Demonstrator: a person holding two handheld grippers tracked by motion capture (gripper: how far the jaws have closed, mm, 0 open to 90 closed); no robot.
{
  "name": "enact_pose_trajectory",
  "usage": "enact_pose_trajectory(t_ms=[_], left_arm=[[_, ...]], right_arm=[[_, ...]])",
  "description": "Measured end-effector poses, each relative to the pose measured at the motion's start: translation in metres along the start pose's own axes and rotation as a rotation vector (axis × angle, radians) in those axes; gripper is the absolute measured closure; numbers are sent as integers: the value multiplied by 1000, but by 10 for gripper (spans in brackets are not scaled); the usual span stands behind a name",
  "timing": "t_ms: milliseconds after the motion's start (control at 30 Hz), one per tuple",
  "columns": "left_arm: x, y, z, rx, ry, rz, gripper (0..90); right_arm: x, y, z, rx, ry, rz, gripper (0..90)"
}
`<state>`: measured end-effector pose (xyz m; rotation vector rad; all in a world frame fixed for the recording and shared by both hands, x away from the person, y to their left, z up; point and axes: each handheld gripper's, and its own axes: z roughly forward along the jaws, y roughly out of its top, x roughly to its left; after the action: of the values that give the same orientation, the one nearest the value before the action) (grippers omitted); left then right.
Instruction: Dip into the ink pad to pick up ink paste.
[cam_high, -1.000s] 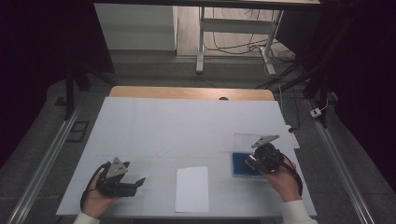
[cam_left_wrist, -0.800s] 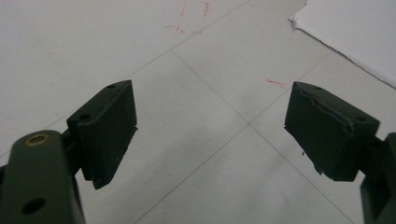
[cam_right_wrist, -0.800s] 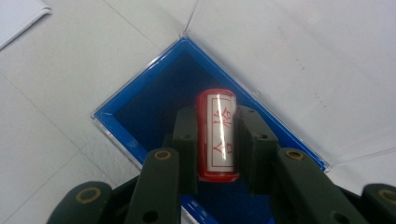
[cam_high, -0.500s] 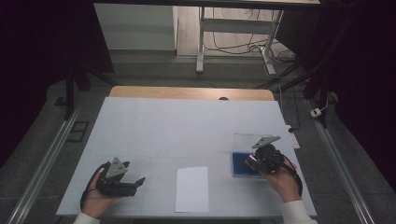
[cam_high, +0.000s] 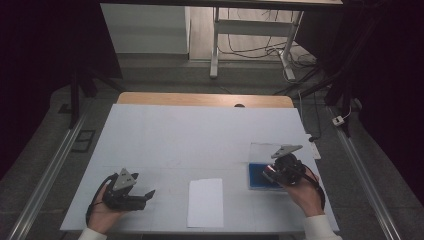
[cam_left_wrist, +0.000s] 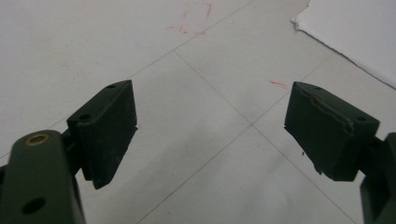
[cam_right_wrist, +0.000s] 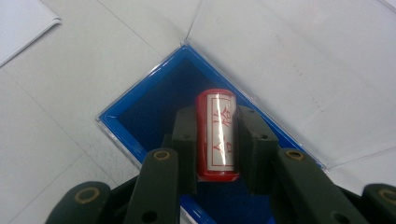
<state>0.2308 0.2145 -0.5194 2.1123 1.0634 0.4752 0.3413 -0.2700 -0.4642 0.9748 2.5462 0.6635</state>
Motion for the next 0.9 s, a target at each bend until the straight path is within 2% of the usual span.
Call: enact_pose_trajectory(t_ms=[367, 733, 900], left_arm=[[1, 0, -1, -3, 0, -1, 172], [1, 0, -2, -4, 2, -2, 172], [1, 0, -2, -7, 0, -8, 172]], right_arm=[[-3, -2, -3, -19, 14, 3, 704], [-1, 2, -17, -94, 17, 12, 703], [-1, 4, -24, -145, 40, 27, 704]])
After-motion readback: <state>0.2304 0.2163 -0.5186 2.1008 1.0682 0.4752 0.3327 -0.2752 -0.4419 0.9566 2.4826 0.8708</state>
